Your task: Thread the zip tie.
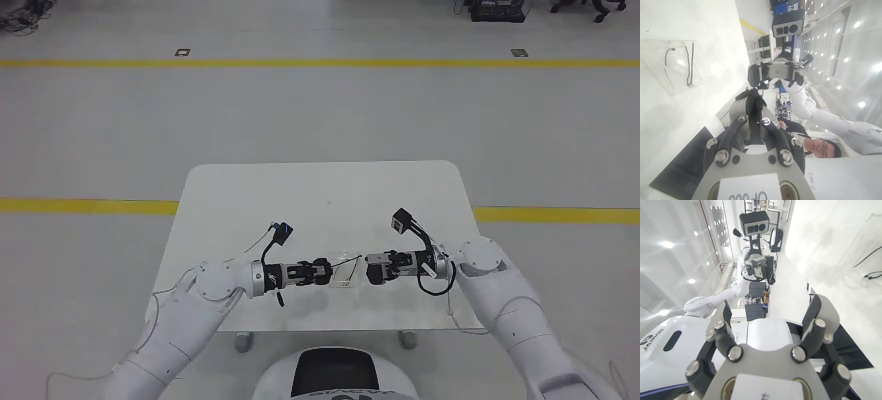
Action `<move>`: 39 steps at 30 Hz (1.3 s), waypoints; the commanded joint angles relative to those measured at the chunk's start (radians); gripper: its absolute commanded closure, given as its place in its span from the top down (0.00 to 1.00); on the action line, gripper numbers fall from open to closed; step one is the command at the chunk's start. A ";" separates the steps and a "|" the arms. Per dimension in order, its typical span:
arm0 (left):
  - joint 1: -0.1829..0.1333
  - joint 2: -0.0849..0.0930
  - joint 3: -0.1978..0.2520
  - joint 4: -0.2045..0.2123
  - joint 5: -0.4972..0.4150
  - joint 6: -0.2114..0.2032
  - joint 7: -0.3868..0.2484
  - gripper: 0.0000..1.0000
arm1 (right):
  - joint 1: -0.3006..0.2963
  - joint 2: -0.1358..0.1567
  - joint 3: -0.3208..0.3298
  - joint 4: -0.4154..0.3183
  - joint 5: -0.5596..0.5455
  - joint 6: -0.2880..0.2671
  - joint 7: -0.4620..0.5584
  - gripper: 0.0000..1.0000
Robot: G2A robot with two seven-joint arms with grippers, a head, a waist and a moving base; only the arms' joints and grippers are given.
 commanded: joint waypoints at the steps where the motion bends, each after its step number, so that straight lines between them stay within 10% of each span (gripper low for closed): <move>1: 0.000 0.000 0.000 0.000 0.000 0.000 0.000 0.00 | 0.000 0.000 0.000 0.000 0.000 0.000 0.000 1.00; 19: 0.003 -0.001 0.004 -0.003 -0.002 0.002 0.008 0.00 | 0.000 0.000 0.000 0.000 0.000 0.000 0.000 1.00; 39: 0.016 0.042 -0.060 0.051 -0.106 -0.033 -0.198 0.00 | -0.008 -0.001 -0.009 -0.020 -0.006 0.001 -0.026 1.00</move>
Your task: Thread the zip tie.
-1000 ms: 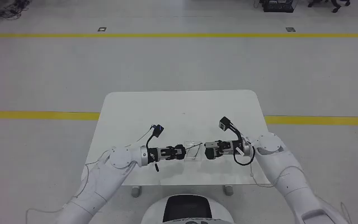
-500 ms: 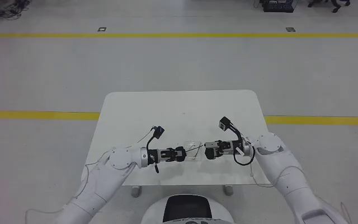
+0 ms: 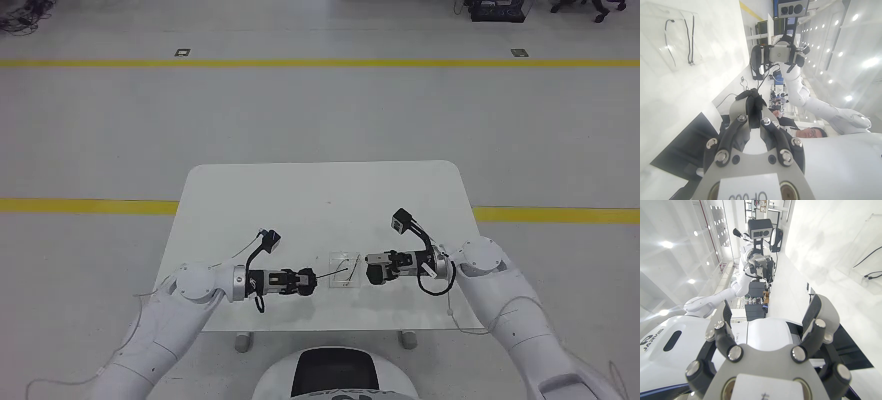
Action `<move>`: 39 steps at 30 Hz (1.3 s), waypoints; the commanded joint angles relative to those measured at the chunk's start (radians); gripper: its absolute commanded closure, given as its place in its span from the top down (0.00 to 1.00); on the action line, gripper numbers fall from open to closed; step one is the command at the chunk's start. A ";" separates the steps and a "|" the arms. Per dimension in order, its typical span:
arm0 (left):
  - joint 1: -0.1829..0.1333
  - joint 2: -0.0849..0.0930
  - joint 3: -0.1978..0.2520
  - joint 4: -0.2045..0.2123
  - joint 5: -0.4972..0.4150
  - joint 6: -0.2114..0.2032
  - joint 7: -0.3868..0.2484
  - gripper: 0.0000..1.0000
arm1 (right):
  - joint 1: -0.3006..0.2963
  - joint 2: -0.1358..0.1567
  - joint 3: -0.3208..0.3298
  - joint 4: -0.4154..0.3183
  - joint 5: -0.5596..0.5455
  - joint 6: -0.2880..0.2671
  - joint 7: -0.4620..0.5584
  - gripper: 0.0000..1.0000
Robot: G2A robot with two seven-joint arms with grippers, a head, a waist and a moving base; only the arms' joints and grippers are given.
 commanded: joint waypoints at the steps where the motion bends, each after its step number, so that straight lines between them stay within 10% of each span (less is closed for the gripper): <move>1: 0.000 0.000 0.000 0.000 0.000 0.000 0.000 0.00 | -0.005 -0.001 -0.010 -0.015 -0.004 0.000 -0.018 1.00; 17: 0.000 0.000 0.000 0.000 0.000 0.000 0.000 0.00 | 0.114 -0.034 -0.130 0.116 0.071 -0.001 0.011 0.82; 24: -0.003 0.002 0.027 -0.011 0.013 0.008 0.005 0.00 | 0.149 -0.034 -0.183 0.153 0.080 -0.001 0.011 0.49; 39: -0.015 0.005 0.050 0.003 0.008 0.017 0.008 0.00 | 0.160 -0.008 -0.236 0.150 0.088 -0.001 0.011 0.38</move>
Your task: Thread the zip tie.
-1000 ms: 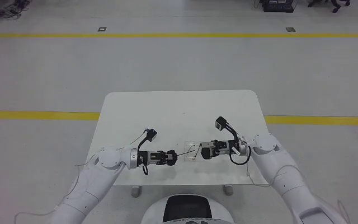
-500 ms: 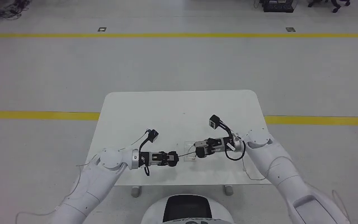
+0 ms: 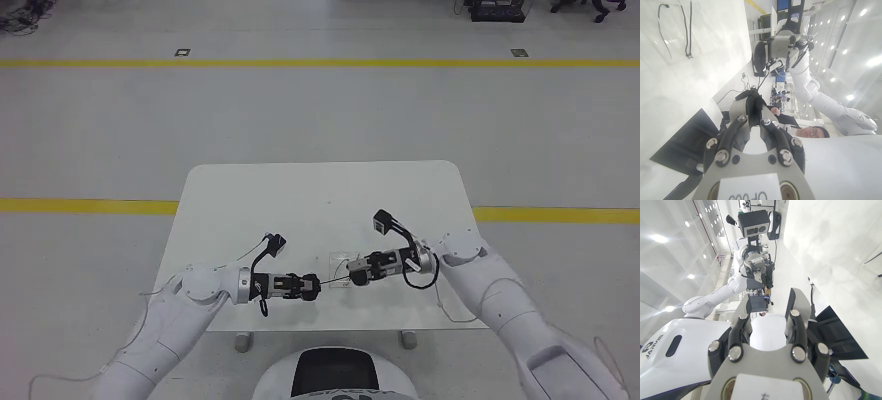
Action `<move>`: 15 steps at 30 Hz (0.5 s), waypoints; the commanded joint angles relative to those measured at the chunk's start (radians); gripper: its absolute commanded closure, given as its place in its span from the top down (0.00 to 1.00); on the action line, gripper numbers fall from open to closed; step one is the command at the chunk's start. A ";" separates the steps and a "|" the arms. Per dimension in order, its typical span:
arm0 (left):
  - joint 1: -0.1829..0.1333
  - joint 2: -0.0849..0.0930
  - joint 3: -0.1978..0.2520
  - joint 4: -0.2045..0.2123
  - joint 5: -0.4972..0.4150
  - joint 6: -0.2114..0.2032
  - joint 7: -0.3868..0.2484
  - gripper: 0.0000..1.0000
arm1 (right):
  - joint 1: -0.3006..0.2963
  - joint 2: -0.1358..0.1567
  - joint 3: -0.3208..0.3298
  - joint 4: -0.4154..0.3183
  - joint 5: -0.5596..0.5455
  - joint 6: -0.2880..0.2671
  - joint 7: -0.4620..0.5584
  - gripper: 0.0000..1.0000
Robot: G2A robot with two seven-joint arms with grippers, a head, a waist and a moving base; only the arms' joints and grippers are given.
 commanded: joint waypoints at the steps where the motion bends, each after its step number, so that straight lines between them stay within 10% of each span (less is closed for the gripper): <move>1: 0.000 0.000 0.000 0.000 0.000 0.000 0.000 0.00 | 0.000 0.003 -0.005 -0.006 0.003 0.000 0.000 0.37; 15: 0.000 0.000 0.000 0.000 0.000 0.000 0.000 0.00 | -0.002 0.023 -0.028 -0.029 0.020 0.000 0.000 0.27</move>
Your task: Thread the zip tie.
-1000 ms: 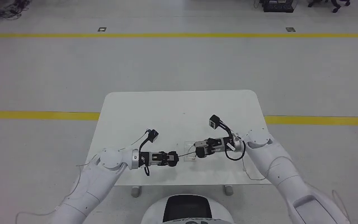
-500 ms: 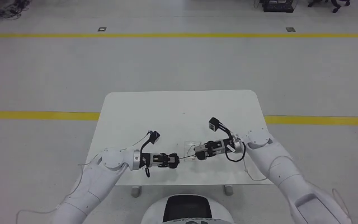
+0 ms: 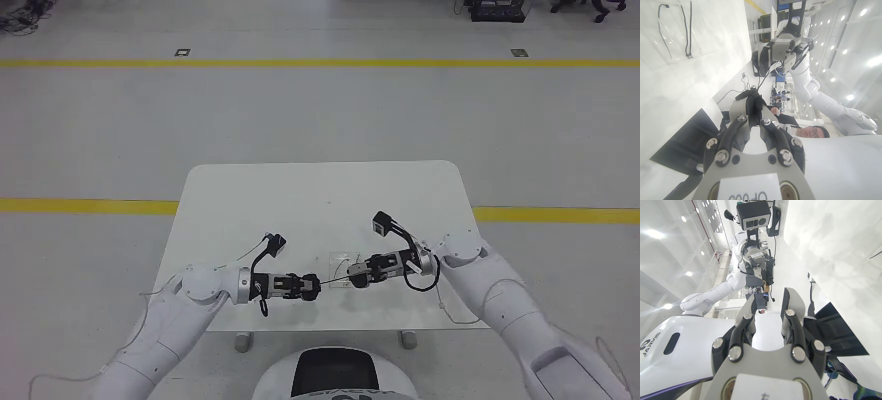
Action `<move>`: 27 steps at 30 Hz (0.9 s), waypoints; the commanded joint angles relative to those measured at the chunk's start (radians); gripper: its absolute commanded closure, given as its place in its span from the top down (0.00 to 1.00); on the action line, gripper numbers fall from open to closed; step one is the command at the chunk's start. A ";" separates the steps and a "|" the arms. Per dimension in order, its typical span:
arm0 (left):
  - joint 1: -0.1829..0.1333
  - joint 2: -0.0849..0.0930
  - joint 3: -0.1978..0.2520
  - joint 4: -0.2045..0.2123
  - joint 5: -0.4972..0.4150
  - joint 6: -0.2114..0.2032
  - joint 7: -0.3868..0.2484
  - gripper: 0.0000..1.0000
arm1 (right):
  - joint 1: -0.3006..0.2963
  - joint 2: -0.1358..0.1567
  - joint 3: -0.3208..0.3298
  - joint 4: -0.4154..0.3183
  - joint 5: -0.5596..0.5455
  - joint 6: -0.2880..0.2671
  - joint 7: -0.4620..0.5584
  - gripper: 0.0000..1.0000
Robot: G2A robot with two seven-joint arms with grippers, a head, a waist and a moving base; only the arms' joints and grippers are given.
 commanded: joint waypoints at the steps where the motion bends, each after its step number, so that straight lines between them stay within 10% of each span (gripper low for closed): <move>1: 0.000 0.000 0.000 0.000 0.000 0.000 0.000 0.00 | 0.000 0.002 -0.001 -0.001 0.000 0.000 0.000 0.26; 27: 0.000 0.000 0.000 0.000 0.000 0.000 0.000 0.00 | -0.002 0.008 -0.004 -0.004 -0.004 0.000 0.000 0.16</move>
